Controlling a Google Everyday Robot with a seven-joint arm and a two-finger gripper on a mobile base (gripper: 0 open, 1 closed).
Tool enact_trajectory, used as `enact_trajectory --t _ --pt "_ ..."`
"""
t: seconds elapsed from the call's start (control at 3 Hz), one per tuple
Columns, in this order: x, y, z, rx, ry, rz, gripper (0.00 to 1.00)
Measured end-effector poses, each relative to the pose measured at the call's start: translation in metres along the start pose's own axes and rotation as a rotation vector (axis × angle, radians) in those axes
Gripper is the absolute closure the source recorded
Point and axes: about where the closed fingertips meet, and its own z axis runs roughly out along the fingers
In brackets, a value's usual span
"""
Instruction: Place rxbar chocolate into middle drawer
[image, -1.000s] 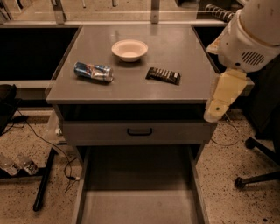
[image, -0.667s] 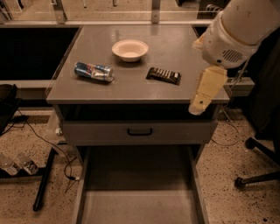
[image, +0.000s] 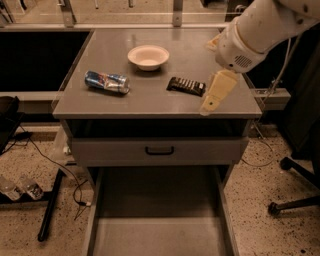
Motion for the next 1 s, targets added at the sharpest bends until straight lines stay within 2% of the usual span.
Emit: enact_trajectory --t 0.33,0.67,1.0 --pt "0.002 -0.03 0.018 0.02 -0.093 0.016 0.0" --pt "0.011 -0.069 0.036 0.051 -0.14 0.041 0.0" --pt "0.03 -0.102 0.054 0.073 -0.135 0.092 0.0"
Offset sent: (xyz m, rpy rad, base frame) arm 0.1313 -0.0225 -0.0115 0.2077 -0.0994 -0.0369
